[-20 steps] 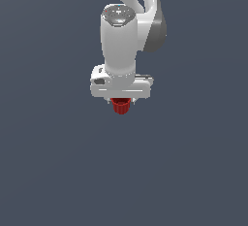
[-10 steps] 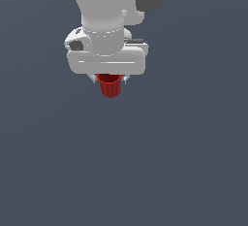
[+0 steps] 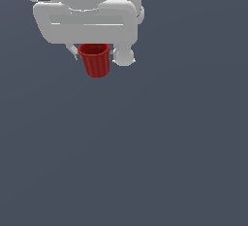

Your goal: Pick up the object and move it to a goal position.

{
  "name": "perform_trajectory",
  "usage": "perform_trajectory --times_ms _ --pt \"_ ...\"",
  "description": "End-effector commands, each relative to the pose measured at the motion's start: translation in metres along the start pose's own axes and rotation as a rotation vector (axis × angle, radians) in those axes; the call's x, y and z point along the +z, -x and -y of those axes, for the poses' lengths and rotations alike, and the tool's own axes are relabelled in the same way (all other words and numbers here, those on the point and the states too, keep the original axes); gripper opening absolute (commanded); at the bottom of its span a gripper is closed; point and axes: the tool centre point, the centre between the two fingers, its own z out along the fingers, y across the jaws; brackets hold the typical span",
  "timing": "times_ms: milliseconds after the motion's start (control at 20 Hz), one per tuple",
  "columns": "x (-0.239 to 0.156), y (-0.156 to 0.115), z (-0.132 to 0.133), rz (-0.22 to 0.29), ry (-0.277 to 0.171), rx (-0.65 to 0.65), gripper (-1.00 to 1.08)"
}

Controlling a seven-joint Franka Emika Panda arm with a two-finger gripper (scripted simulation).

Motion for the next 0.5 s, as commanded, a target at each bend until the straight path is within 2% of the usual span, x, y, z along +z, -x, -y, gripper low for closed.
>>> perform_trajectory --times_ms 0,450 --pt "-0.017 -0.002 -0.005 0.000 0.000 0.000 -1.00" --pt "-0.049 -0.006 -0.015 0.000 0.000 0.000 -1.00"
